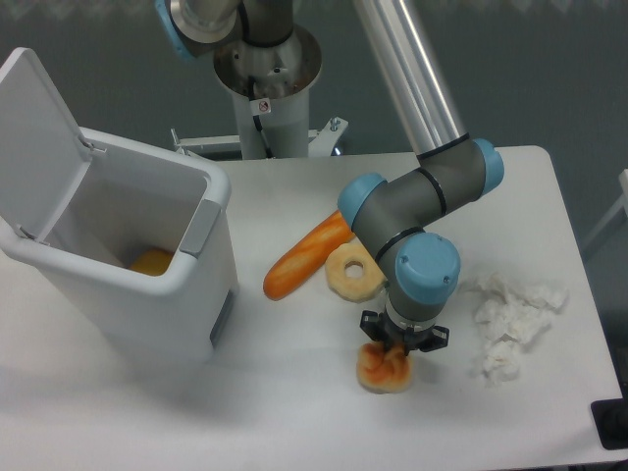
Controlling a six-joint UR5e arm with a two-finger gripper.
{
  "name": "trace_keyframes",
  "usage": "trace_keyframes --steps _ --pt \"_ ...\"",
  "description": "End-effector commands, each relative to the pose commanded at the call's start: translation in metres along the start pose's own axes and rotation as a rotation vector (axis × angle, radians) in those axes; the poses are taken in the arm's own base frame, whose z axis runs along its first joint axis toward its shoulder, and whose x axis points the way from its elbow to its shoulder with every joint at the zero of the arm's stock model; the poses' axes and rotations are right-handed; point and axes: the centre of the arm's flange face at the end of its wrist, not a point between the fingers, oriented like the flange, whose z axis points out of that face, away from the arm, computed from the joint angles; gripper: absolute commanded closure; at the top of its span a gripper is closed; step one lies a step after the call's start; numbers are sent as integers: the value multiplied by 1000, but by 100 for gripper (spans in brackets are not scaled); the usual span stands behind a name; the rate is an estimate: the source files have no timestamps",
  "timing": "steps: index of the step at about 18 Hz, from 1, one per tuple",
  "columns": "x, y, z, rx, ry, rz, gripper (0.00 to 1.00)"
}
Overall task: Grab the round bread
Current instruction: 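Close the gripper fingers around the round bread roll, then lift the held bread roll and carry it toward the tissue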
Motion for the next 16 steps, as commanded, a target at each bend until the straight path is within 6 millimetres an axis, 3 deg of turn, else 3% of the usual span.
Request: trace_keyframes --steps 6,9,12,13,16 --pt "-10 9 -45 53 -38 -32 100" --pt "-37 16 -71 74 -81 -54 100" --pt "-52 18 -87 68 -131 -34 100" --pt "-62 29 -105 78 -154 24 100" --pt "-77 39 -129 85 -182 65 100"
